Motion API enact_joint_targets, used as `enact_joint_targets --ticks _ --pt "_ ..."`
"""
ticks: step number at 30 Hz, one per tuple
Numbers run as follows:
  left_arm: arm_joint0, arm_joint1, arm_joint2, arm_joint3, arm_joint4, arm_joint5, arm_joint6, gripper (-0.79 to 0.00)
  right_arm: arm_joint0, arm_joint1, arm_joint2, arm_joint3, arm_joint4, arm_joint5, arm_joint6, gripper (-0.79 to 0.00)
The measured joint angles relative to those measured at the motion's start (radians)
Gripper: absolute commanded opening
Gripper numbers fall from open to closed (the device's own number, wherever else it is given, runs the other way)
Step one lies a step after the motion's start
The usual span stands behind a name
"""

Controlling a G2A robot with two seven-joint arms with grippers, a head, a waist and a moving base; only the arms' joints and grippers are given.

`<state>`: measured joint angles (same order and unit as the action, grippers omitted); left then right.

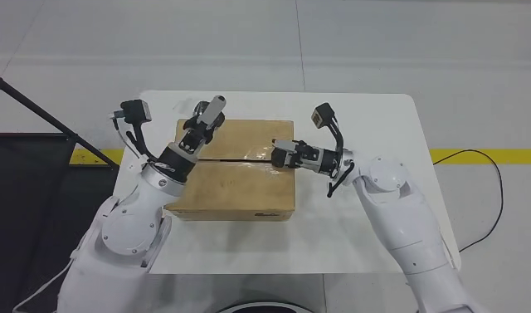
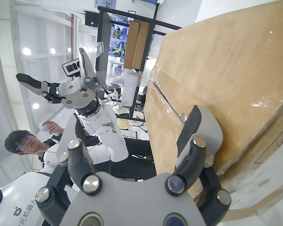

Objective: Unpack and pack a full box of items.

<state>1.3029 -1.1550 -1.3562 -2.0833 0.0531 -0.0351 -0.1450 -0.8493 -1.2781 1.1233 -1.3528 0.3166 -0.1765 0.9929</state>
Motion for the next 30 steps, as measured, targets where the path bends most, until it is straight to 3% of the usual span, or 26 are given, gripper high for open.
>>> enact_joint_targets --ticks 11,30 --pt "-0.038 -0.015 0.051 0.05 -0.007 -0.005 0.009 0.0 -0.001 0.004 -0.009 0.001 0.036 0.017 0.05 0.0" --pt "-0.094 -0.045 0.17 0.11 0.005 -0.001 0.011 0.0 0.01 0.002 -0.022 0.049 0.066 -0.015 0.034 0.0"
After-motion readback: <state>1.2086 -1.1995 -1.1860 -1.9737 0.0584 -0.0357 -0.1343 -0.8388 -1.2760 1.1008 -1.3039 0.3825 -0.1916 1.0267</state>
